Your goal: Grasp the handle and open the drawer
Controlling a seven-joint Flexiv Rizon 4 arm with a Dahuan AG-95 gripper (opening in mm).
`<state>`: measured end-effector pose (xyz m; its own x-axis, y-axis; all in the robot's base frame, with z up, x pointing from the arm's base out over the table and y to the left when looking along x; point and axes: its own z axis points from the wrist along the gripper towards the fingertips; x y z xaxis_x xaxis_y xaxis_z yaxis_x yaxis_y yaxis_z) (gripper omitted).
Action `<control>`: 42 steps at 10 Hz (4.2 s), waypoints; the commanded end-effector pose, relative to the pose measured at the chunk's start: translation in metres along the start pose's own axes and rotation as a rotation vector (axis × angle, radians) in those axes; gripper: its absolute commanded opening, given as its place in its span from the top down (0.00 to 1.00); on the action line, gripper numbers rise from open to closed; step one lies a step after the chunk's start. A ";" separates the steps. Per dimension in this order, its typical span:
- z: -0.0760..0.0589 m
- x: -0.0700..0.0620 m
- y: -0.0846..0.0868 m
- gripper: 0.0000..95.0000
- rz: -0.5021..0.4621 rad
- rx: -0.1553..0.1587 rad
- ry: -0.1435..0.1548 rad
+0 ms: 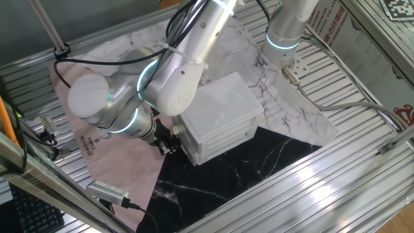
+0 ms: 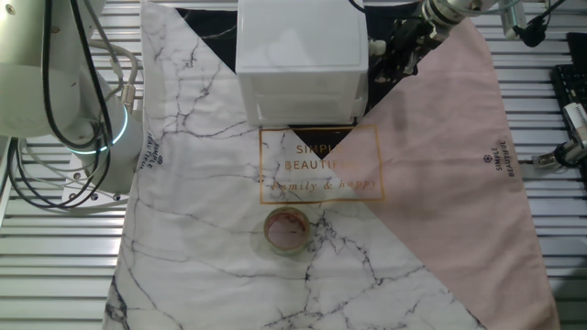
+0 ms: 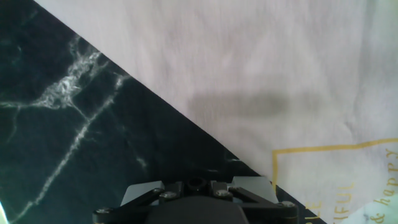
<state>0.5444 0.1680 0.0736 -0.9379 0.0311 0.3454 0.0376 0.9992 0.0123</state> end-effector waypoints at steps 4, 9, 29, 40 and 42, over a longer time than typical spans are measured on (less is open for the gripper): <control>-0.002 0.000 -0.002 1.00 -0.001 -0.002 -0.023; -0.004 -0.003 -0.001 1.00 -0.002 0.002 -0.035; -0.004 -0.012 -0.006 1.00 -0.013 -0.009 -0.103; -0.003 -0.018 -0.004 1.00 -0.017 -0.008 -0.122; -0.003 -0.020 -0.003 1.00 -0.020 -0.003 -0.123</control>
<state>0.5648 0.1646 0.0692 -0.9733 0.0126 0.2291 0.0176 0.9997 0.0197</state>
